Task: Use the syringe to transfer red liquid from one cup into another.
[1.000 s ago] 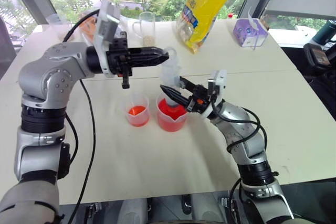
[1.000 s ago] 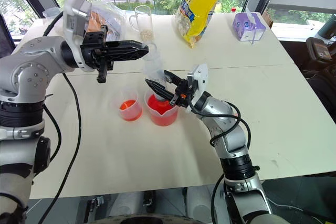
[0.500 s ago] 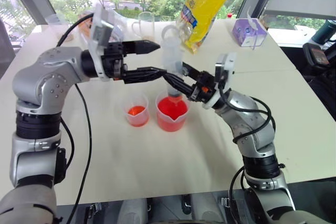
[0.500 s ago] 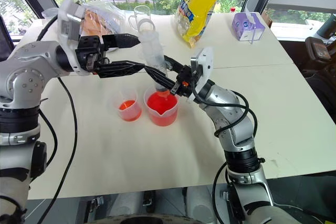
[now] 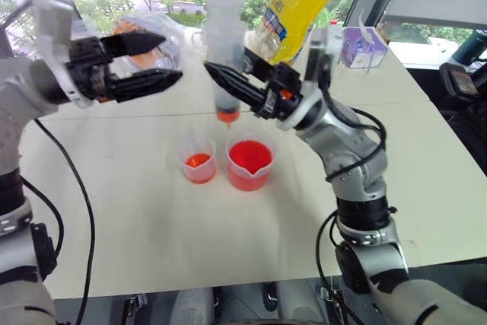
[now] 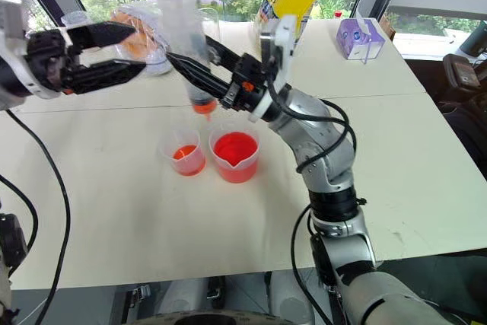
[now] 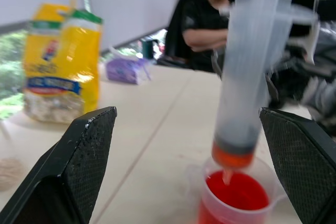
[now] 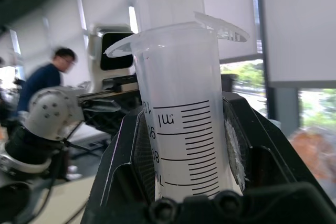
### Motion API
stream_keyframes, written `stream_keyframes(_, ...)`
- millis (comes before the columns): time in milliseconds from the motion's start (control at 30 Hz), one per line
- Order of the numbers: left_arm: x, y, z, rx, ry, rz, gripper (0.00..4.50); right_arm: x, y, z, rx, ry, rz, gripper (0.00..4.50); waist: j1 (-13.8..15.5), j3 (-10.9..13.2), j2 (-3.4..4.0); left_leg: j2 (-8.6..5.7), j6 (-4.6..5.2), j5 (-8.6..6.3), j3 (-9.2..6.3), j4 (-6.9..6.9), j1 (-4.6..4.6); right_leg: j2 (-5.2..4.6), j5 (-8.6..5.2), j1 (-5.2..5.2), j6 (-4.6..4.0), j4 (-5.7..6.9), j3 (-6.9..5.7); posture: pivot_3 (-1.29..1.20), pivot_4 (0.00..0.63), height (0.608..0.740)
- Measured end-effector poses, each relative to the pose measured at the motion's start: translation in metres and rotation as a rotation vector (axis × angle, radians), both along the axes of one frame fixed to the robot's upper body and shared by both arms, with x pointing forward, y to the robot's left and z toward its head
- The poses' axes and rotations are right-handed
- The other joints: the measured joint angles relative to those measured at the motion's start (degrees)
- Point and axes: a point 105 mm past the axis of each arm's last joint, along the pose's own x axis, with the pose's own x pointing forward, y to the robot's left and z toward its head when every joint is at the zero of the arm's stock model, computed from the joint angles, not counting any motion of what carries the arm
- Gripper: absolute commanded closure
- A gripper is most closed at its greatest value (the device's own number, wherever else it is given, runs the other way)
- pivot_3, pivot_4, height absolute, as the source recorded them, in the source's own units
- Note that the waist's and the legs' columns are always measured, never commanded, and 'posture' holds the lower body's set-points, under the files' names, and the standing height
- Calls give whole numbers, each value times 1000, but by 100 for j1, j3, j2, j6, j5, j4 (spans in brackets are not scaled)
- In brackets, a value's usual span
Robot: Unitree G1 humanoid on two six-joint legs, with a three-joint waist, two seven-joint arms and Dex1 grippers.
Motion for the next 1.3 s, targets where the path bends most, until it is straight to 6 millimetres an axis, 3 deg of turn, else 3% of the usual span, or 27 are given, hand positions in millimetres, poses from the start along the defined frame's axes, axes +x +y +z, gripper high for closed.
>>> stream_keyframes(133, -14, 10, 11, -10, -38, 63, 34, 10, 28, -24, -10, 67, 67, 3080, -27, 0, 1, 0, 0, 0, 0, -2, 0, 0, 0, -3, 0, 2, 0, 0, 150, 740)
stream_keyframes(233, -20, 9, 8, -10, -31, 69, 34, 14, 38, -38, -36, 74, 78, 3080, -4, 0, 1, 0, -1, 0, -1, -2, 0, -3, 0, -2, 0, 2, 0, 0, 150, 740)
stream_keyframes(467, -27, -1, 1, 2, -8, 44, 34, 15, 38, -48, -60, 55, 76, 3080, -13, -1, -1, -3, -8, 4, 0, -2, 1, -6, 0, -1, -1, 2, 0, 0, 150, 740)
stream_keyframes(733, -15, -16, -15, 2, 38, 7, 34, 15, 37, -60, -89, 66, 67, 3080, -13, 0, -1, -2, -11, 5, 0, -2, 1, -3, 1, -2, -2, 4, -1, 0, 150, 740)
stream_keyframes(967, -12, -19, -8, -21, 16, -16, 34, 16, 37, -68, -110, 78, 54, 3080, -14, 0, -1, -2, -10, 5, 0, -2, 1, -3, 1, -2, -2, 3, -1, 0, 150, 740)
stream_keyframes(1067, -11, -21, -10, -16, 23, -27, 766, 15, 37, -69, -112, 78, 54, 3080, -14, 0, -1, -2, -10, 5, 0, -2, 1, -3, 1, -2, -2, 3, -1, 0, 150, 740)
stream_keyframes(1300, -10, -22, -13, -14, 34, -31, 4310, 15, 37, -68, -112, 73, 56, 3080, -14, 0, -1, -2, -10, 5, 0, -2, 1, -3, 1, -2, -2, 3, -1, 0, 150, 740)
